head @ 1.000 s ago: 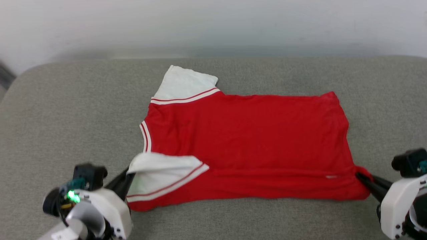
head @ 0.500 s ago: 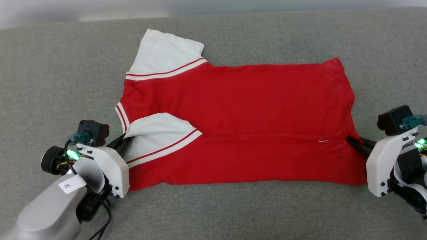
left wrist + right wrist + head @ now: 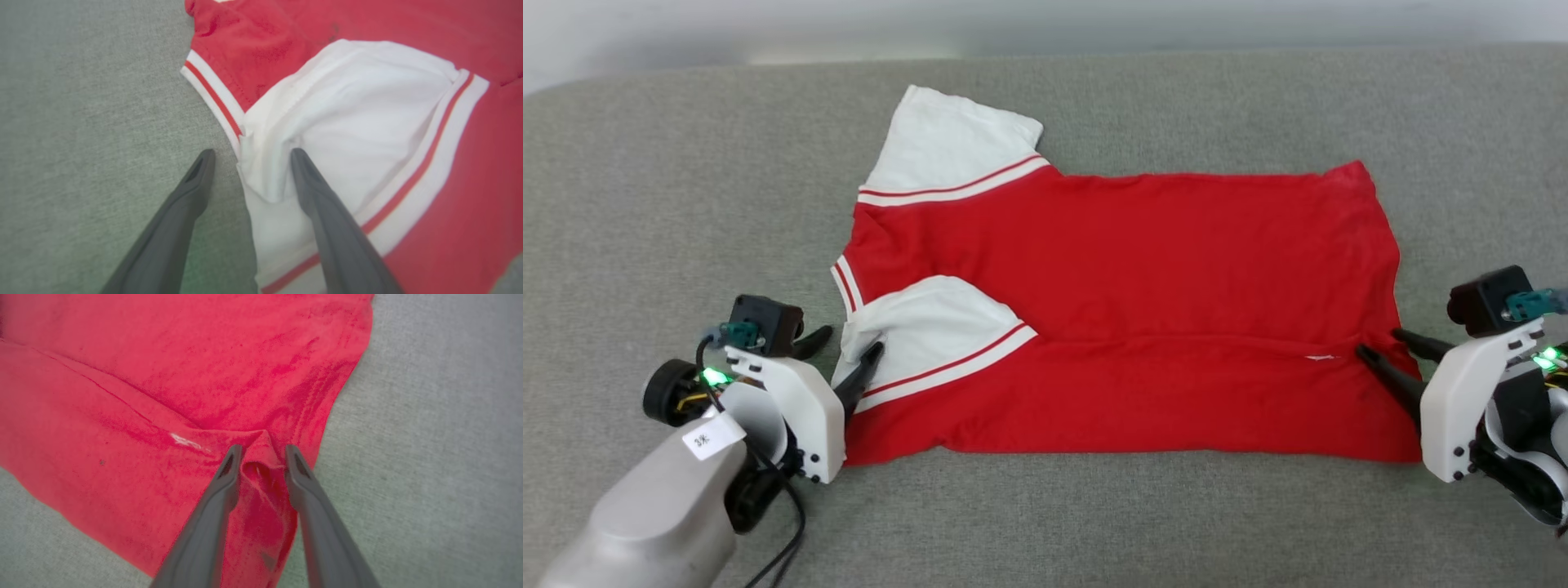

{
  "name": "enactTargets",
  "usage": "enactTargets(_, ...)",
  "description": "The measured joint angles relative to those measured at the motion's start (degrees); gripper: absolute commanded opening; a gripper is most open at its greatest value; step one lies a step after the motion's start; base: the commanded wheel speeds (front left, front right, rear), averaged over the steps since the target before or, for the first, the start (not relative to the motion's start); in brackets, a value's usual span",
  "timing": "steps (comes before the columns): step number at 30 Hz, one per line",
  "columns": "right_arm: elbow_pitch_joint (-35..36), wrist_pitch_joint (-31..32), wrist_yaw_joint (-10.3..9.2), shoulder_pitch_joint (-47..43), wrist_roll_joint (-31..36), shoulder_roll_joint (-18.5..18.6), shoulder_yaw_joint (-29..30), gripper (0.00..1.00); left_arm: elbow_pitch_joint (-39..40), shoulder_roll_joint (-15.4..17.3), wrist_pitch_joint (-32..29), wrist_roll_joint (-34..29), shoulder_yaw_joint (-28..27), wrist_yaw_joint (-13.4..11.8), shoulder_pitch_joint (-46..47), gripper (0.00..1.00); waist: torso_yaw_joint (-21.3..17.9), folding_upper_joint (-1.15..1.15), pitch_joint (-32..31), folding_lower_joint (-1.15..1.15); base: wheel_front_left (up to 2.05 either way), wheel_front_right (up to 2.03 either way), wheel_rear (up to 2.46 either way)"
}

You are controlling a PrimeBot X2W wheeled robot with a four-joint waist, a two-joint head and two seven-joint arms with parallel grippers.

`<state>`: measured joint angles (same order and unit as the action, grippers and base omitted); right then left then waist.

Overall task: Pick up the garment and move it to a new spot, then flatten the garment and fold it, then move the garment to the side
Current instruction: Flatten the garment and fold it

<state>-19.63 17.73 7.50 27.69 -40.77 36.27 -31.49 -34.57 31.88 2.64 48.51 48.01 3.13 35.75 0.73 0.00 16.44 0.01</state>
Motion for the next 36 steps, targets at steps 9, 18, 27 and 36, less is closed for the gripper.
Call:
enactTargets(9,2.8,-1.6,0.0,-3.1,-1.6,3.4,1.4,1.0,8.3,6.9,-11.9,0.6,0.6,0.9,4.8,1.0,1.6,0.0,-5.3,-0.01,0.0,0.0,0.0)
enactTargets(18,5.0,0.0,0.0,-4.4,-1.5,3.4,2.7,1.0,17.3,12.7,-35.1,7.1,3.3,1.9,8.3,1.0,1.7,0.0,-6.7,-0.01,0.0,0.0,0.0)
enactTargets(27,7.0,3.7,0.0,-4.3,-1.0,1.9,2.0,1.0,17.7,12.3,-46.0,12.5,5.1,0.4,8.0,1.0,0.0,0.0,-5.0,-0.01,0.0,0.0,0.0)
enactTargets(36,6.9,5.5,0.0,-2.5,-0.4,0.6,0.5,1.0,12.3,10.4,-48.4,12.8,7.7,0.4,6.4,1.0,-2.0,0.0,-2.4,-0.01,0.0,0.0,0.0)
